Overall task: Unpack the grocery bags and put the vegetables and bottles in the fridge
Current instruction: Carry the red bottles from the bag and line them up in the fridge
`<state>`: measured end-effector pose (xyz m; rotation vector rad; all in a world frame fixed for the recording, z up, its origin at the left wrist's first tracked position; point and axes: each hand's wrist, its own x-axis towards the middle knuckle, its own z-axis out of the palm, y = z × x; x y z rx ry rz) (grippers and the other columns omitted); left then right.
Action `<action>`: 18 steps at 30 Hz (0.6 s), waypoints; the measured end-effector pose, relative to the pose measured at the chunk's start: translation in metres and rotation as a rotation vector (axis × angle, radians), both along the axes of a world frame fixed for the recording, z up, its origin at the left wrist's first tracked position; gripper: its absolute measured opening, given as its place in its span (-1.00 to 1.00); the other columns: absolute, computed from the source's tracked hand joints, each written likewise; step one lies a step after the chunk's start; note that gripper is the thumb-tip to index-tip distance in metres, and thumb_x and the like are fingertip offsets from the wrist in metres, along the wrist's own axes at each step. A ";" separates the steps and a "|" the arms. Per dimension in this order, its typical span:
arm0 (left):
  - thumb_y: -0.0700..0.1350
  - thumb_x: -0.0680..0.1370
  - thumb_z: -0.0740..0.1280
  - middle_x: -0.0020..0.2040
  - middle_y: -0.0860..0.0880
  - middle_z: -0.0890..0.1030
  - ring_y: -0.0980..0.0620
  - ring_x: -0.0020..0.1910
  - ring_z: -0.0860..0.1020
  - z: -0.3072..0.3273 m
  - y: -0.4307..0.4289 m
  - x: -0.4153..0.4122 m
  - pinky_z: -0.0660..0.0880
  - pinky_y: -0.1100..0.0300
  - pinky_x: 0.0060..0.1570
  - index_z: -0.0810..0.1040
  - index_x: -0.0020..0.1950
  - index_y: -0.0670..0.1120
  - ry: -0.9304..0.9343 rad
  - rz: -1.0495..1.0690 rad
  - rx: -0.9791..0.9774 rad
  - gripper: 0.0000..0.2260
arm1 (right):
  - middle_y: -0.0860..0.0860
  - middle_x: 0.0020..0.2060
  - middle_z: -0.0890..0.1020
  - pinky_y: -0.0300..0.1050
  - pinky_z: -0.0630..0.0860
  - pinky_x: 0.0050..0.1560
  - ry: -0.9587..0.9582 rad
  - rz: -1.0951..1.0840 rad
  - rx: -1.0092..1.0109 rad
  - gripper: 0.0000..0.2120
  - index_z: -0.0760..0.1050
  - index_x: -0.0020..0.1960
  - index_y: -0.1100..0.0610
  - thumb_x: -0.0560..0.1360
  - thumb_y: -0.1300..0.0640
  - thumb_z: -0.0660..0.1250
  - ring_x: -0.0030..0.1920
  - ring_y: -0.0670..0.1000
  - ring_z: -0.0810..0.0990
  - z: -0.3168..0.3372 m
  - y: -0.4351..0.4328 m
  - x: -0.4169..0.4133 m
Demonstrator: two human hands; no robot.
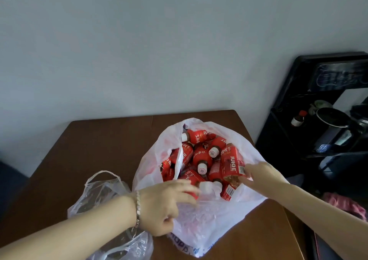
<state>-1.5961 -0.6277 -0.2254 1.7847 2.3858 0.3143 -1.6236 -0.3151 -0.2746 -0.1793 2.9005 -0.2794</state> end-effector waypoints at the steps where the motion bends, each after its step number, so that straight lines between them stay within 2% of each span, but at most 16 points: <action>1: -0.22 0.27 0.21 -0.26 0.01 0.63 0.13 -0.07 0.56 -0.003 0.001 0.001 0.33 0.17 0.35 0.47 -0.55 -0.10 -0.003 0.011 -0.004 -0.81 | -0.19 -0.13 0.56 -0.43 0.45 -0.03 -0.036 -0.056 -0.055 -0.67 0.50 0.16 -0.04 0.53 -0.20 0.19 -0.15 -0.16 0.52 -0.006 0.006 0.001; 2: -0.18 0.28 0.17 -0.47 0.01 0.53 0.11 -0.37 0.50 -0.006 0.002 -0.001 0.50 0.17 0.15 0.39 -0.56 -0.06 0.001 0.047 -0.007 -0.80 | -0.18 -0.14 0.54 -0.43 0.48 -0.07 -0.086 -0.125 -0.104 -0.65 0.49 0.16 -0.03 0.51 -0.22 0.21 -0.16 -0.14 0.54 -0.011 0.009 0.002; 3: -0.15 0.30 0.15 -0.56 0.01 0.44 0.07 -0.53 0.38 -0.006 0.003 -0.004 0.57 0.25 -0.19 0.32 -0.54 -0.04 0.031 0.134 -0.007 -0.81 | -0.17 -0.13 0.55 -0.41 0.52 -0.09 -0.116 -0.181 -0.135 -0.63 0.49 0.17 -0.02 0.50 -0.23 0.22 -0.15 -0.12 0.56 -0.014 0.010 0.003; 4: -0.13 0.34 0.14 -0.56 -0.01 0.44 0.03 -0.58 0.36 -0.005 0.002 -0.011 0.46 0.33 -0.44 0.34 -0.48 -0.04 0.114 0.269 0.007 -0.82 | -0.14 -0.11 0.56 -0.38 0.54 -0.07 -0.130 -0.215 -0.145 -0.61 0.48 0.18 -0.01 0.49 -0.23 0.22 -0.13 -0.10 0.57 -0.017 0.011 0.005; 5: -0.11 0.43 0.14 -0.44 -0.05 0.53 -0.02 -0.51 0.45 0.001 0.001 -0.017 0.35 0.32 -0.49 0.42 -0.35 -0.04 0.140 0.454 -0.044 -0.83 | -0.12 -0.08 0.59 -0.33 0.54 -0.01 -0.112 -0.234 -0.143 -0.60 0.46 0.20 0.00 0.50 -0.23 0.22 -0.10 -0.08 0.58 -0.019 0.010 0.008; 6: -0.08 0.52 0.13 -0.24 -0.08 0.60 -0.08 -0.37 0.52 0.007 -0.005 -0.025 0.33 0.25 -0.43 0.48 -0.13 -0.04 0.145 0.639 -0.141 -0.85 | -0.09 -0.02 0.60 -0.25 0.52 0.12 -0.076 -0.250 -0.110 -0.58 0.43 0.24 0.01 0.50 -0.22 0.22 -0.02 -0.07 0.58 -0.020 0.006 0.010; 7: -0.05 0.58 0.13 -0.08 -0.10 0.58 -0.14 -0.26 0.53 0.008 -0.015 -0.031 0.33 0.18 -0.36 0.43 0.10 -0.05 0.042 0.814 -0.299 -0.83 | -0.07 0.08 0.57 -0.16 0.42 0.25 -0.010 -0.258 -0.055 -0.55 0.38 0.29 0.02 0.50 -0.20 0.23 0.10 -0.05 0.54 -0.020 -0.001 0.012; 8: -0.04 0.60 0.12 -0.08 -0.08 0.55 -0.17 -0.21 0.53 0.005 -0.028 -0.035 0.36 0.11 -0.30 0.34 0.22 -0.06 -0.078 0.935 -0.432 -0.77 | -0.04 0.20 0.52 -0.08 0.33 0.33 0.054 -0.257 0.021 -0.52 0.34 0.33 0.02 0.50 -0.17 0.26 0.21 -0.01 0.47 -0.016 -0.010 0.017; 9: -0.05 0.60 0.12 -0.17 -0.04 0.49 -0.17 -0.20 0.54 -0.006 -0.044 -0.037 0.40 0.06 -0.27 0.29 0.24 -0.06 -0.111 0.996 -0.497 -0.76 | -0.01 0.25 0.48 -0.02 0.31 0.34 0.164 -0.217 0.059 -0.51 0.34 0.34 0.03 0.47 -0.11 0.32 0.26 0.04 0.43 -0.012 -0.020 0.020; 10: -0.06 0.59 0.13 -0.25 -0.02 0.44 -0.15 -0.21 0.55 -0.015 -0.057 -0.036 0.42 0.05 -0.28 0.26 0.23 -0.06 -0.125 1.030 -0.557 -0.77 | 0.02 0.21 0.50 0.04 0.38 0.27 0.275 -0.123 0.052 -0.51 0.42 0.29 0.06 0.41 -0.01 0.40 0.22 0.10 0.47 -0.006 -0.031 0.022; 12: -0.08 0.56 0.16 -0.17 -0.04 0.49 -0.07 -0.26 0.52 -0.030 -0.072 -0.031 0.37 0.15 -0.36 0.21 0.36 -0.02 -0.191 1.113 -0.584 -0.63 | 0.05 0.04 0.57 0.05 0.57 0.03 0.459 0.162 -0.071 -0.55 0.52 0.15 0.10 0.27 0.12 0.49 0.03 0.13 0.58 0.004 -0.056 0.027; 13: -0.07 0.55 0.19 -0.07 -0.06 0.53 -0.05 -0.23 0.53 -0.034 -0.072 -0.029 0.37 0.19 -0.34 0.18 0.42 0.00 -0.248 1.156 -0.522 -0.56 | 0.04 0.08 0.54 0.02 0.59 0.02 0.368 0.273 -0.138 -0.56 0.48 0.19 0.09 0.33 0.09 0.44 0.05 0.11 0.57 0.010 -0.071 0.029; 15: -0.04 0.54 0.22 0.10 -0.07 0.54 -0.02 -0.09 0.53 -0.029 -0.063 -0.031 0.44 0.21 -0.18 0.28 0.40 -0.02 -0.261 1.227 -0.351 -0.57 | -0.01 0.26 0.41 -0.03 0.52 0.12 0.060 0.254 -0.168 -0.54 0.28 0.37 0.01 0.51 -0.08 0.25 0.18 0.06 0.51 0.014 -0.099 0.028; 16: -0.01 0.54 0.23 0.11 -0.05 0.54 0.00 -0.04 0.53 -0.023 -0.058 -0.033 0.47 0.20 -0.09 0.39 0.33 -0.03 -0.196 1.234 -0.286 -0.63 | 0.00 0.28 0.41 -0.02 0.50 0.14 -0.094 0.203 -0.151 -0.50 0.22 0.39 -0.01 0.53 -0.16 0.20 0.18 0.07 0.51 0.012 -0.110 0.025; 18: 0.05 0.53 0.23 0.12 0.01 0.50 0.04 0.02 0.50 -0.012 -0.044 -0.042 0.49 0.19 -0.05 0.50 0.17 -0.04 -0.024 1.190 -0.209 -0.72 | 0.06 0.20 0.51 0.01 0.51 0.13 -0.251 0.094 -0.212 -0.44 0.20 0.40 0.03 0.51 -0.21 0.21 0.13 0.12 0.55 0.004 -0.123 0.016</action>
